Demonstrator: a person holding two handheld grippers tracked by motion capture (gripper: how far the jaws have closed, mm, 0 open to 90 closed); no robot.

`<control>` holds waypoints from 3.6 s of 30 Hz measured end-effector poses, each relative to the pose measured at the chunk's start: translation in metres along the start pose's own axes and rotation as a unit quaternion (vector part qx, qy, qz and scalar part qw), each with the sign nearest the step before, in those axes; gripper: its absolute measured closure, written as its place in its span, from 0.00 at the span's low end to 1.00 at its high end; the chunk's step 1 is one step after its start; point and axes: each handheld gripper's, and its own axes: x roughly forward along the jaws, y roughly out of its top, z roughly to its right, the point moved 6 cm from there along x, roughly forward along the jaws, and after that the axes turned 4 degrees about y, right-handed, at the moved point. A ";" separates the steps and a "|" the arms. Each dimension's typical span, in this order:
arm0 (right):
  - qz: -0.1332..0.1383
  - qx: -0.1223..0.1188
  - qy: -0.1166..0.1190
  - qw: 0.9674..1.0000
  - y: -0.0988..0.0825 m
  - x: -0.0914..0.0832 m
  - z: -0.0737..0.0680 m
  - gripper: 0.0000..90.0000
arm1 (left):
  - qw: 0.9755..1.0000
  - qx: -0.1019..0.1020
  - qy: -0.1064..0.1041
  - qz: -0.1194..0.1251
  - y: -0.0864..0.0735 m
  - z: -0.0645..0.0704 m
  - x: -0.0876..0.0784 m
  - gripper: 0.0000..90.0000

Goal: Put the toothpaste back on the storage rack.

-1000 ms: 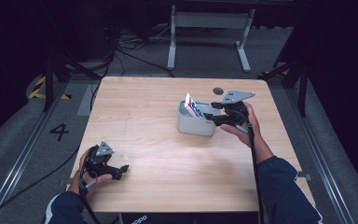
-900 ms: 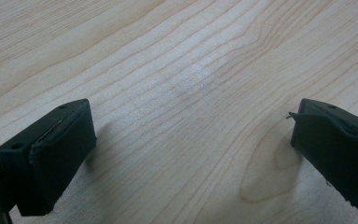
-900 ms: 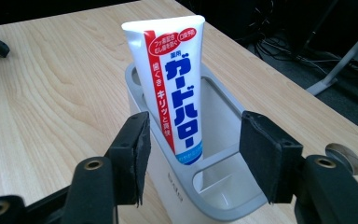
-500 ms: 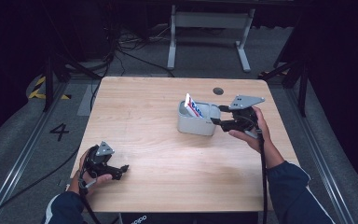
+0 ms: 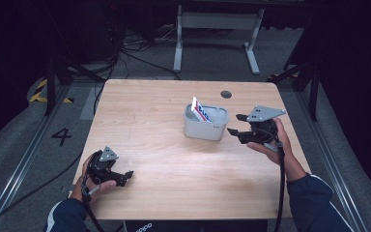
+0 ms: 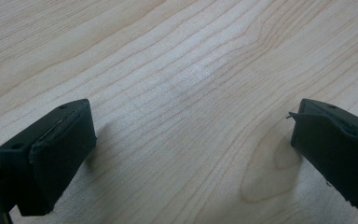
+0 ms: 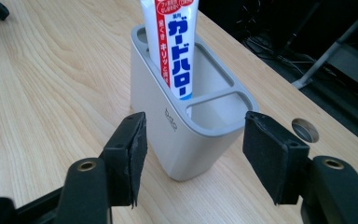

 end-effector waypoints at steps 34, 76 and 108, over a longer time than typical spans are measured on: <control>-0.077 0.022 -0.025 0.996 -0.094 -0.020 -0.002 0.41 | 1.000 -0.001 0.003 0.000 0.000 0.000 0.000 0.00; -0.068 0.181 -0.045 0.980 -0.204 -0.057 0.000 0.31 | 1.000 -0.004 0.002 -0.001 0.000 0.000 0.000 0.00; -0.076 0.190 -0.059 0.977 -0.205 -0.056 0.002 0.22 | 1.000 -0.019 0.007 -0.004 -0.001 0.002 0.000 0.00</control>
